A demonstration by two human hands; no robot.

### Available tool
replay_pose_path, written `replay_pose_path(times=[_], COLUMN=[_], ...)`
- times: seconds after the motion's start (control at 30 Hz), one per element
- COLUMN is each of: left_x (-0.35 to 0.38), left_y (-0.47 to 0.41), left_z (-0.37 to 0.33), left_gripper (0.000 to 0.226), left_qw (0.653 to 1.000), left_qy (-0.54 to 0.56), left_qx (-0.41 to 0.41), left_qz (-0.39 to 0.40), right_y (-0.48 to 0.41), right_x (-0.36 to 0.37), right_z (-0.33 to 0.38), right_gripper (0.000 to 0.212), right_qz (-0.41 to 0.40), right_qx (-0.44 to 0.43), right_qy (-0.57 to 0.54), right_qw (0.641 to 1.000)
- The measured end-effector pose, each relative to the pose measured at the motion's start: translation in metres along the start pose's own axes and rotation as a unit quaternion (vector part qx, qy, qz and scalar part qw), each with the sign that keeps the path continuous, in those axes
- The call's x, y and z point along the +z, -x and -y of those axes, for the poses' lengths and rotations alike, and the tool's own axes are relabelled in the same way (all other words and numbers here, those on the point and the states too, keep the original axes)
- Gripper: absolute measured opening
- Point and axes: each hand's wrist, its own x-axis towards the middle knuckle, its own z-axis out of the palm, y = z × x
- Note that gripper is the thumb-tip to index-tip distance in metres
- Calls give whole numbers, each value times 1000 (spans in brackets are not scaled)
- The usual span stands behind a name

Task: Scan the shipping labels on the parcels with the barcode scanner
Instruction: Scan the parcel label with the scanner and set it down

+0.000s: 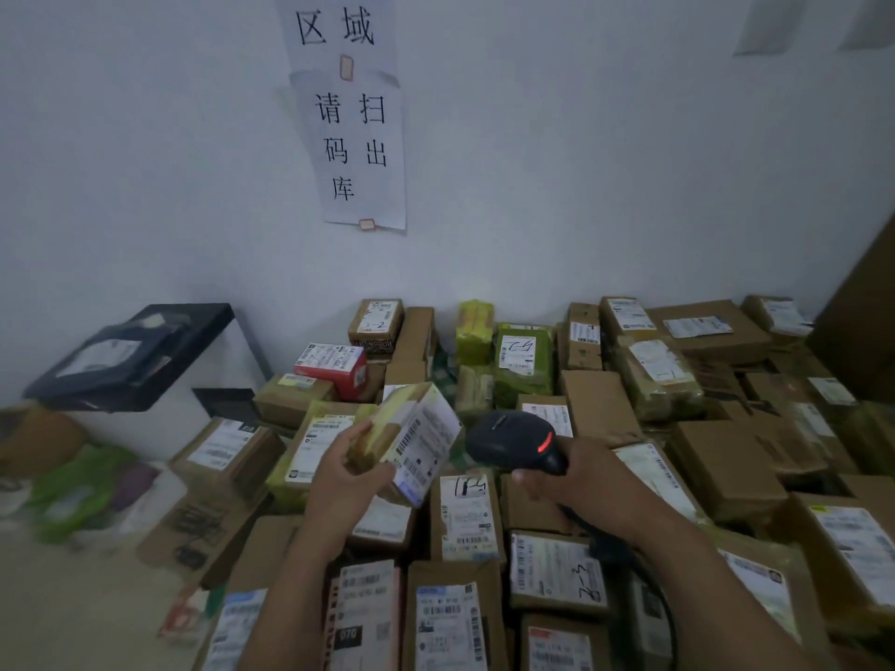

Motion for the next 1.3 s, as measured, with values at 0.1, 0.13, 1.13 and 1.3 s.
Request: replay_pose_path(times=[0.1,0.13,1.13,1.3], left_x=[-7,-9,57,80], left_y=[-3,-2,-23,-28], left_z=[1,0,-15,-15], left_gripper=[57,57,86,111], left_qw=[1000,1000,994,993], left_qy=[1,-1,34,25], left_qx=[-6,-5,19,52], left_qz=[-11,-15,99,107], right_y=[5,6,-53,-66], right_x=[-2,-3,6,11], right_z=[1,2,-1,-8], right_gripper=[11,12,6,11], right_qz=[20,22,-149,-152], right_qx=[-8,-10,15,52], right_qy=[-4,-7,-163,-239], right_qw=[1000,1000,975,958])
